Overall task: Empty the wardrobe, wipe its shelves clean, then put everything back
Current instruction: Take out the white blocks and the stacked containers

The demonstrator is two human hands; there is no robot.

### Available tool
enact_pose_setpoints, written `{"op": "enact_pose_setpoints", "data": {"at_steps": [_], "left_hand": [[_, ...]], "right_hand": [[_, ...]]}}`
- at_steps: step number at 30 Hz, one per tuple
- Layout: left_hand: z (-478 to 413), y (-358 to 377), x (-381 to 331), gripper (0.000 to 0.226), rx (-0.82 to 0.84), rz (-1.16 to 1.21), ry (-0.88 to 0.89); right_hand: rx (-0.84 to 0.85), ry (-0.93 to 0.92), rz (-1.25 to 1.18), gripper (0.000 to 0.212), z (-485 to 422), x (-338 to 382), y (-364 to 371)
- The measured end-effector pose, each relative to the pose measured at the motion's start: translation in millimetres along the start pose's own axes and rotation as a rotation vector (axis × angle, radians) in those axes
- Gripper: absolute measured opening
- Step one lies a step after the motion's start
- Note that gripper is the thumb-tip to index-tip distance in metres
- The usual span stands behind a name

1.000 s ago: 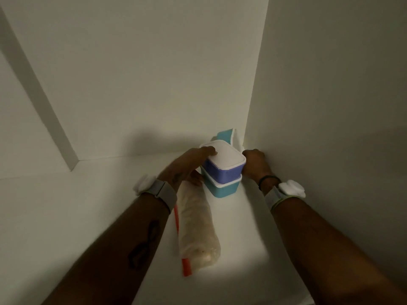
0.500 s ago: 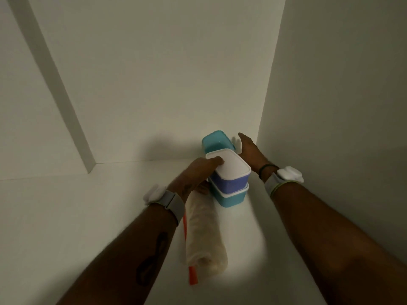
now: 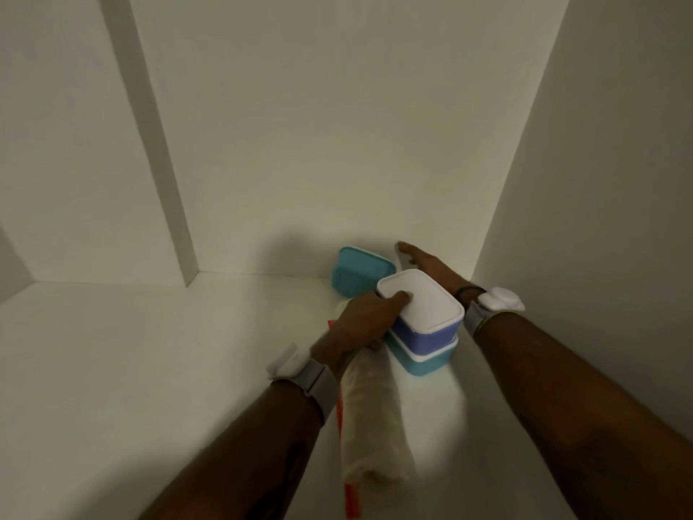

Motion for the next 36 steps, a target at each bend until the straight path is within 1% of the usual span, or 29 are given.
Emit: {"op": "enact_pose_setpoints", "data": {"at_steps": [2, 4, 6, 9, 11, 14, 16, 19, 20, 21, 23, 24, 26, 28, 31, 33, 34, 36], "left_hand": [[0.8, 1.1, -1.0, 0.070, -0.003, -0.013, 0.004], [0.5, 0.1, -0.2, 0.071, -0.006, -0.023, -0.001], [0.6, -0.2, -0.1, 0.072, 0.005, -0.017, -0.005], [0.2, -2.5, 2.3, 0.069, 0.016, -0.027, -0.009], [0.4, -4.2, 4.2, 0.068, 0.010, -0.040, -0.024], [3.2, -5.0, 5.6, 0.068, 0.006, -0.037, -0.049], [5.6, -3.1, 2.5, 0.070, 0.013, -0.035, -0.050], [10.6, -0.2, -7.9, 0.075, 0.022, -0.064, -0.087], [11.5, 1.6, -9.6, 0.077, 0.029, -0.077, -0.107], [11.9, 3.8, -11.5, 0.079, 0.026, -0.089, -0.119], [13.6, 6.2, -15.9, 0.080, 0.032, -0.084, -0.126], [14.6, 9.7, -16.8, 0.080, 0.047, -0.078, -0.135], [15.5, 15.4, -19.1, 0.078, 0.085, -0.073, -0.141], [17.7, 13.6, -18.0, 0.075, 0.109, -0.035, -0.162], [20.1, 9.9, -8.9, 0.073, 0.124, 0.079, -0.205], [24.8, 4.1, -2.5, 0.076, 0.045, 0.173, -0.250], [28.4, 2.5, 0.4, 0.080, 0.009, 0.211, -0.283], [33.9, 4.6, -3.8, 0.085, -0.015, 0.260, -0.301]], "right_hand": [[-0.004, 0.015, -0.084, 0.069, -7.5, 4.3, -4.5], [0.012, -0.016, -0.089, 0.081, -17.8, 14.1, -6.2], [0.053, -0.040, -0.049, 0.087, -24.7, 24.4, -2.0], [0.160, -0.032, 0.000, 0.078, -30.5, 30.8, 15.7], [0.159, -0.043, 0.014, 0.070, -30.7, 32.7, 22.6], [0.102, -0.034, 0.059, 0.068, -26.3, 38.5, 17.1], [0.052, 0.001, 0.096, 0.068, -20.0, 41.5, -1.5], [-0.057, 0.122, 0.014, 0.070, 2.0, 43.3, -47.8], [-0.111, 0.150, 0.024, 0.071, 14.2, 47.5, -64.9], [-0.184, 0.154, 0.086, 0.071, 28.5, 55.6, -82.6], [-0.339, 0.109, 0.161, 0.069, 61.0, 80.6, -105.7], [-0.386, 0.084, 0.158, 0.070, 82.8, 94.3, -109.6], [-0.447, 0.046, 0.191, 0.073, 124.6, 116.8, -104.9], [-0.489, 0.015, 0.273, 0.075, 157.2, 132.8, -85.6], [-0.559, -0.021, 0.376, 0.078, 198.0, 143.9, -59.4], [-0.611, -0.038, 0.415, 0.079, 211.5, 142.6, -50.1], [-0.613, -0.079, 0.484, 0.078, 213.9, 146.2, -44.2], [-0.568, -0.125, 0.605, 0.075, 211.9, 148.5, -34.0]]}}
Point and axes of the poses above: each hand's wrist, its own z-axis away from the middle knuckle, its own y-axis out of the palm, x = y × z, the point moved 9 cm from there along -z, towards the middle knuckle
